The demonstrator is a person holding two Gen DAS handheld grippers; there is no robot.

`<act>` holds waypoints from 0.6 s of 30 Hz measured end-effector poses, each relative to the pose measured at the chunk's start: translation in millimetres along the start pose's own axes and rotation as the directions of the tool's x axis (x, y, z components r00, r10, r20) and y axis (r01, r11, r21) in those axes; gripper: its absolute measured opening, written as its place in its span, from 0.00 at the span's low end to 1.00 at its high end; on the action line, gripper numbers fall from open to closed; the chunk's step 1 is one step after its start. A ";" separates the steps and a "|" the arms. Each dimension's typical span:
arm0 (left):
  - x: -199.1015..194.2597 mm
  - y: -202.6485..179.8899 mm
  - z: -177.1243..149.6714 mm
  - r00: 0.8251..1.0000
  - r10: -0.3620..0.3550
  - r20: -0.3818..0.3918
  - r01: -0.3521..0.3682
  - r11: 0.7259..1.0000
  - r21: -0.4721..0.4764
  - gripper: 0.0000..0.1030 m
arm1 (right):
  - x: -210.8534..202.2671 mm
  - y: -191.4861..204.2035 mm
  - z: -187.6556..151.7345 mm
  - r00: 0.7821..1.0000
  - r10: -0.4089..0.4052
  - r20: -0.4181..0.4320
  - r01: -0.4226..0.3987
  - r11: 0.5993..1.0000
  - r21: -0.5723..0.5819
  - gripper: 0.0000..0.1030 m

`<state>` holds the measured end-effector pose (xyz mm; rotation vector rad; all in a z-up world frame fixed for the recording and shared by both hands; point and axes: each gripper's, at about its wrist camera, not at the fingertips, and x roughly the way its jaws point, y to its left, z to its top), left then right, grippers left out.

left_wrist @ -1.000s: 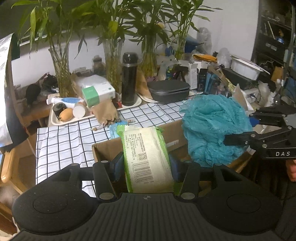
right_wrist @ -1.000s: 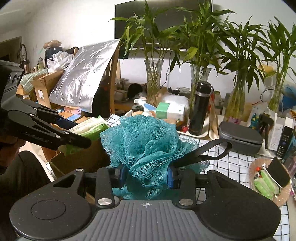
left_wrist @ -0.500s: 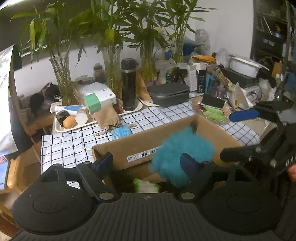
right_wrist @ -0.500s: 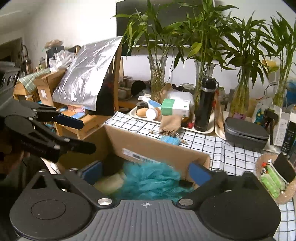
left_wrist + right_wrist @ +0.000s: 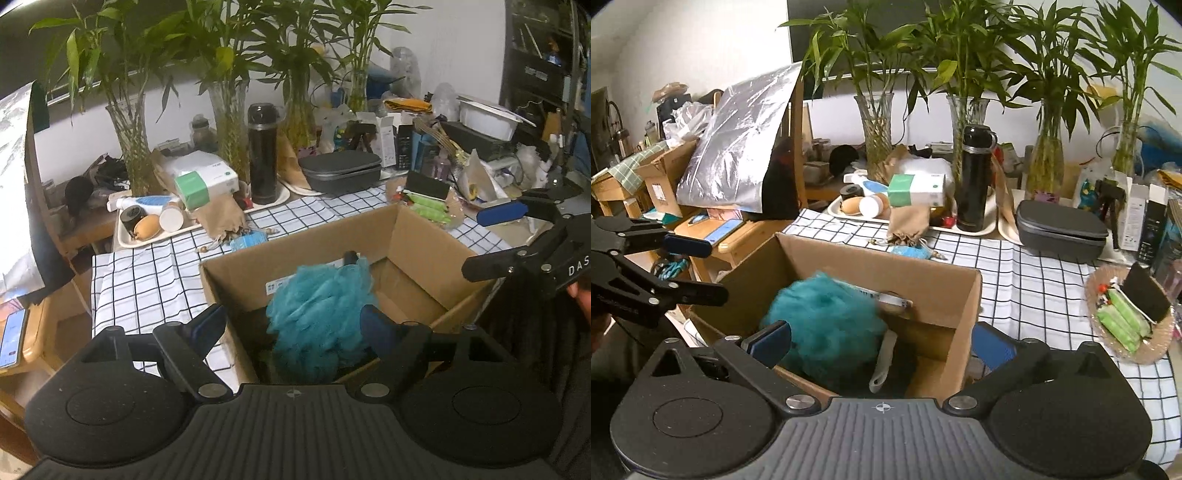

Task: Organize soft objects
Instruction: 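Open both tools to drop the loofah and wipes packet into the box, then withdraw both tools from the box toward the blue printed packet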

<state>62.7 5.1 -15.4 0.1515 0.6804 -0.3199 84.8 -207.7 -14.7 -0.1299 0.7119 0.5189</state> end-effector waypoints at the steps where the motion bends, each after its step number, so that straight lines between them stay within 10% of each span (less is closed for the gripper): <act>1: -0.5 0.5 -0.5 1.000 0.002 -0.001 -0.002 1.000 -0.001 0.78 | 0.0 0.3 -0.3 1.000 -0.002 -0.003 0.002 1.000 -0.003 1.00; 18: 0.7 19.1 -13.9 1.000 0.006 -0.028 -0.008 0.999 -0.048 0.78 | 8.2 0.7 -3.1 0.999 -0.027 -0.022 0.026 0.999 -0.023 1.00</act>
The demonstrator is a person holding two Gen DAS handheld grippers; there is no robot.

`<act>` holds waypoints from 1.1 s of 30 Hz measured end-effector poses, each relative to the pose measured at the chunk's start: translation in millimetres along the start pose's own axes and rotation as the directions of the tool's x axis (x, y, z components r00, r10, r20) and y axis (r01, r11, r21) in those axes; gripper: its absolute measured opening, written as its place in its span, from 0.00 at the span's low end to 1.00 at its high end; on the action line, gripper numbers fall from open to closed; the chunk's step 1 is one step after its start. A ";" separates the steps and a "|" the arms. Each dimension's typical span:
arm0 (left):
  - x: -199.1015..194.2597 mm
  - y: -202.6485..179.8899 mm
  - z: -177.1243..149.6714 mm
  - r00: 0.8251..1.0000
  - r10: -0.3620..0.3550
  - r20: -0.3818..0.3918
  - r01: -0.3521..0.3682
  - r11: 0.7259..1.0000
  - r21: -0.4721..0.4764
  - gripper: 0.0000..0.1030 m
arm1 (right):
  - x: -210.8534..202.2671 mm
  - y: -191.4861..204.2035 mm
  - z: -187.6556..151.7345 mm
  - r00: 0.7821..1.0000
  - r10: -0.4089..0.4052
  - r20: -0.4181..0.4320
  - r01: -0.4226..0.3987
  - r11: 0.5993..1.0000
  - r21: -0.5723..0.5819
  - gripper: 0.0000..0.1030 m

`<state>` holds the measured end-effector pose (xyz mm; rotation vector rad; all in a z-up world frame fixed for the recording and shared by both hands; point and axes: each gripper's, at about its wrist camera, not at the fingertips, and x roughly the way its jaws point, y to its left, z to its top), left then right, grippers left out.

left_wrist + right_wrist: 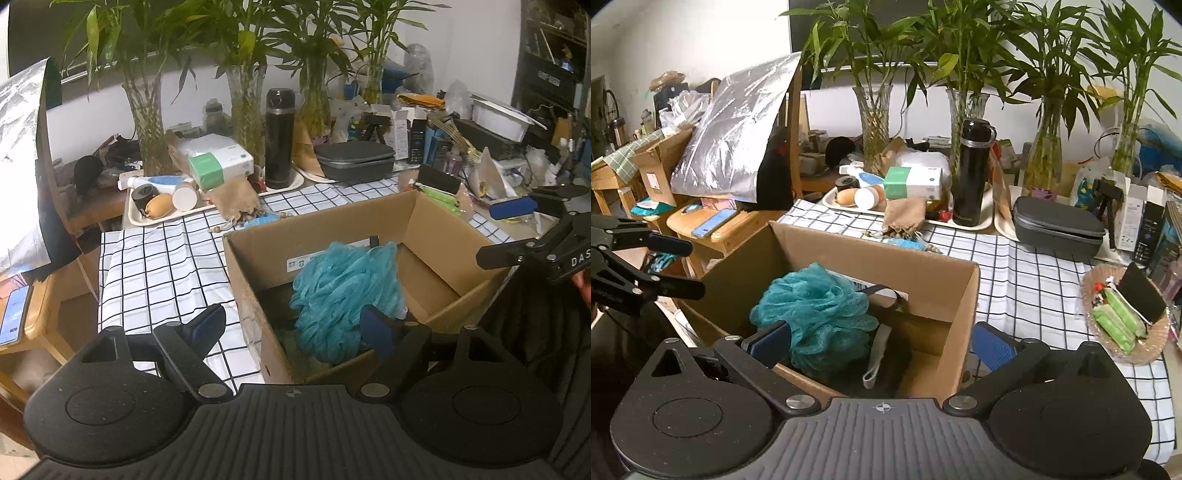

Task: Organize soft objects
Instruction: 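Withdraw both tools from the box toward the blue printed packet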

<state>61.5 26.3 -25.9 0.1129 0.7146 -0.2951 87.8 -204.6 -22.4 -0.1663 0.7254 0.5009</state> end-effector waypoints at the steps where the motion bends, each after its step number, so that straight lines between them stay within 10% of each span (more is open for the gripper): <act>1: 0.7 0.7 -0.1 1.000 0.000 -0.002 0.000 1.000 -0.002 0.78 | 1.4 -0.4 -0.5 1.000 -0.006 -0.006 0.006 1.000 -0.001 1.00; 33: 25.5 9.6 10.1 0.999 0.034 0.034 -0.034 0.999 -0.004 0.78 | 8.3 -3.2 0.0 0.995 -0.091 0.040 0.094 0.993 -0.076 1.00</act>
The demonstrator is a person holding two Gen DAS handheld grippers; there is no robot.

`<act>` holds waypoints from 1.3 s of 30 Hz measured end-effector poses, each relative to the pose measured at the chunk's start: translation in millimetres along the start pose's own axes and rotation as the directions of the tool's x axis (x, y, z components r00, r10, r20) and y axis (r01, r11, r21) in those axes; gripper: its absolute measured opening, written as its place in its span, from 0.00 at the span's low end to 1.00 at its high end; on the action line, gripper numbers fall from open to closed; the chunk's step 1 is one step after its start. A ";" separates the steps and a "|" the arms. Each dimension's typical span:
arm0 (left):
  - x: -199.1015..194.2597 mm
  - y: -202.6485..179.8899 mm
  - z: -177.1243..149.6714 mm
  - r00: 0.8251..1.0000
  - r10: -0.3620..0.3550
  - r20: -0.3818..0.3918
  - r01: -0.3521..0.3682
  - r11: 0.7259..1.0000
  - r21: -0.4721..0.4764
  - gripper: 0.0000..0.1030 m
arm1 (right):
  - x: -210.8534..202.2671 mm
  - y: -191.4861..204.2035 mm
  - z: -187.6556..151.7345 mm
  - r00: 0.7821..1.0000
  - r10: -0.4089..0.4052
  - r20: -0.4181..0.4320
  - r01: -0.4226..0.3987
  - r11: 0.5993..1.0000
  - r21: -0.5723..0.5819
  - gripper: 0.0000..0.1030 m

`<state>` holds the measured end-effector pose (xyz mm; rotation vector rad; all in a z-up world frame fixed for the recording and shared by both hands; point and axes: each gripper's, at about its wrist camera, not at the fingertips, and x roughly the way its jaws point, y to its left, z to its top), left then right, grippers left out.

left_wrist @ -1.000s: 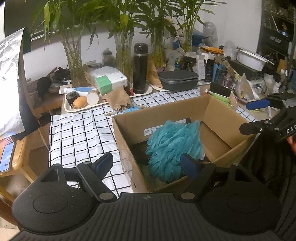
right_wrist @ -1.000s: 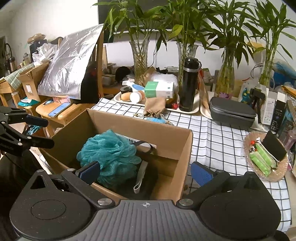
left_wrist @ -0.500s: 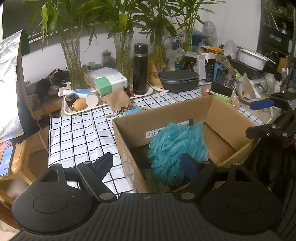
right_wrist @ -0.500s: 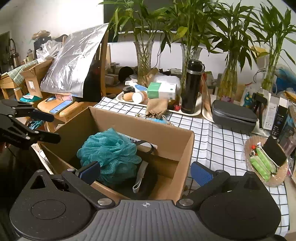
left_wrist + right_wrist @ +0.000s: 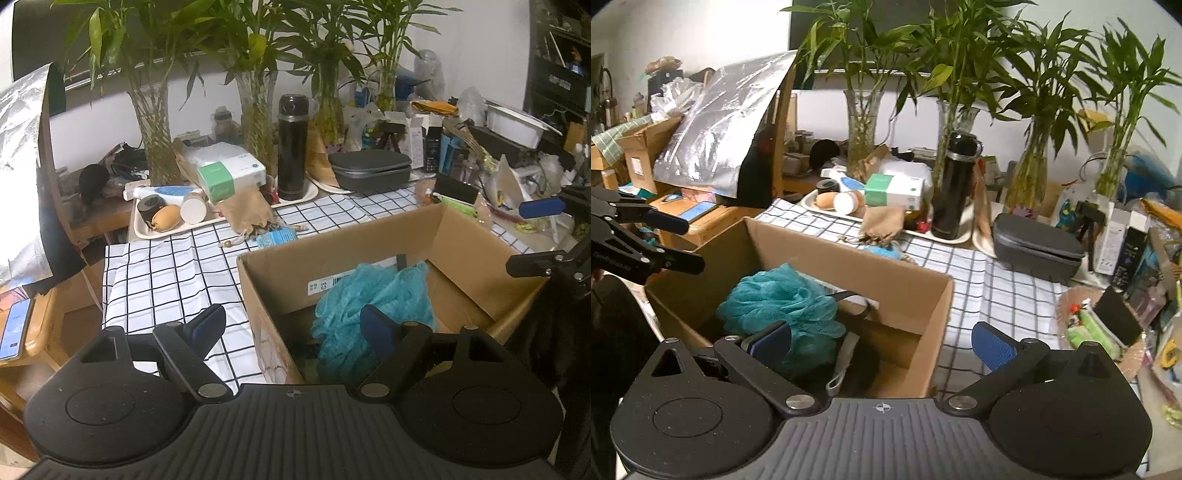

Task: Organize soft objects
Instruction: 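Withdraw both tools from the box toward the blue printed packet, then lower the left tool onto the blue printed packet and close it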

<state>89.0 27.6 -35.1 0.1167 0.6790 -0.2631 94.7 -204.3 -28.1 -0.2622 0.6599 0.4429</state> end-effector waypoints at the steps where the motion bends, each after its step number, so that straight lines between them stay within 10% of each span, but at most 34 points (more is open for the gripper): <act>1: 0.8 1.2 1.0 1.000 -0.001 0.002 0.001 1.000 -0.004 0.78 | 0.3 0.0 1.3 1.000 -0.009 0.003 0.009 1.000 -0.006 1.00; 39: 54.8 42.5 42.1 0.998 0.039 0.051 -0.035 0.997 -0.074 0.78 | 79.4 -58.9 67.8 0.999 0.014 0.035 -0.017 0.996 0.092 1.00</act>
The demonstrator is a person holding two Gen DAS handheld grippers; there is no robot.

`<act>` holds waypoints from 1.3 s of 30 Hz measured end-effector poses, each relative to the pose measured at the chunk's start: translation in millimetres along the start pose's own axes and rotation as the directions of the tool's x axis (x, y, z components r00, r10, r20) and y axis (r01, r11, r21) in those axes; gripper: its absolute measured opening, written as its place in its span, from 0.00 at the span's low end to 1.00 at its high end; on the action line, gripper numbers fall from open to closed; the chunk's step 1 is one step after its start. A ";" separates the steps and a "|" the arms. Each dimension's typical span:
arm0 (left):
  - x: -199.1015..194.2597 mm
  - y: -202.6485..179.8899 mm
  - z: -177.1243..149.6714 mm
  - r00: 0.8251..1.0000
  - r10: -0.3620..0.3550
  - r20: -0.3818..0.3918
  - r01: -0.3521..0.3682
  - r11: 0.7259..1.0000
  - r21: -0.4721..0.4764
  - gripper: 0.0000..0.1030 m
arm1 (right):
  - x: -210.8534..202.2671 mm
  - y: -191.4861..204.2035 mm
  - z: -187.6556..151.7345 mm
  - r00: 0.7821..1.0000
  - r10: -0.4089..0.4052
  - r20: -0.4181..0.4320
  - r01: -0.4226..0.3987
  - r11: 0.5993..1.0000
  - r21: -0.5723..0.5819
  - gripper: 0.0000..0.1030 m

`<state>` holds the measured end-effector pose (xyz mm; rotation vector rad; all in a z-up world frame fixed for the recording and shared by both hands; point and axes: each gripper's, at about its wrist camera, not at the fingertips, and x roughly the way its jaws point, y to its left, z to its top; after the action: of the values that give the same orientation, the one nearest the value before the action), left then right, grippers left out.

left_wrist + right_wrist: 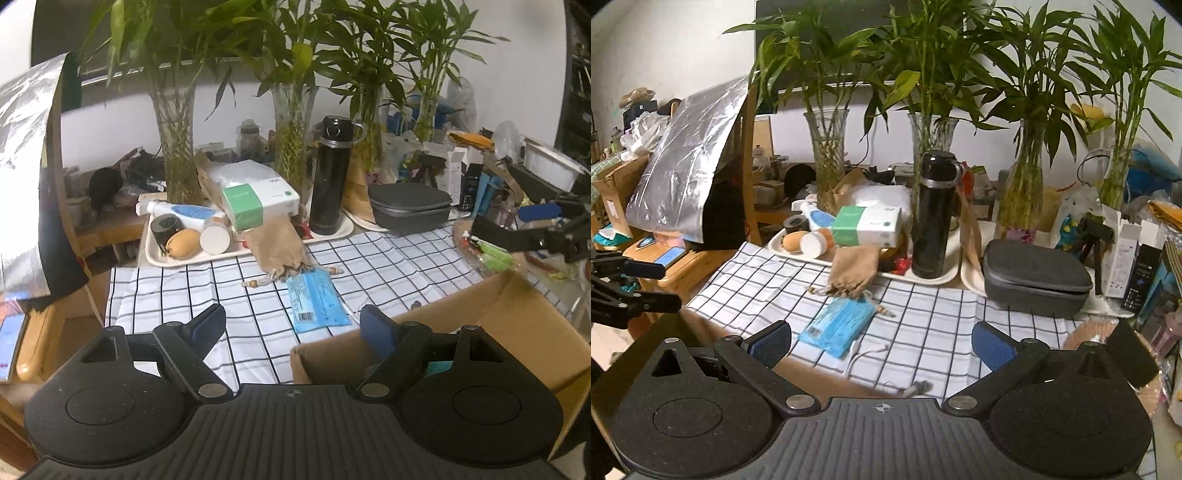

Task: Organize soft objects
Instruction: 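Lower the left tool onto the blue printed packet and close it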

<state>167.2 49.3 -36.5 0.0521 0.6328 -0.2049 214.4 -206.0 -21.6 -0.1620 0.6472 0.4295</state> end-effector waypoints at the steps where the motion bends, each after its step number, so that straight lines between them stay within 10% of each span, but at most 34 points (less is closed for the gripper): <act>1: 2.4 0.3 0.5 1.000 0.003 0.000 -0.003 1.000 0.004 0.78 | 4.1 -4.3 0.4 1.000 -0.002 0.001 0.002 1.000 0.007 1.00; 39: 175.3 45.7 2.8 0.979 -0.189 -0.072 0.186 0.981 -0.044 0.78 | 110.8 -72.1 -4.3 0.992 -0.013 -0.123 0.029 0.991 0.131 1.00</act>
<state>316.2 63.1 -138.6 -0.0363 0.7173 -0.3750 322.5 -234.9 -92.1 -0.0695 0.7914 0.3567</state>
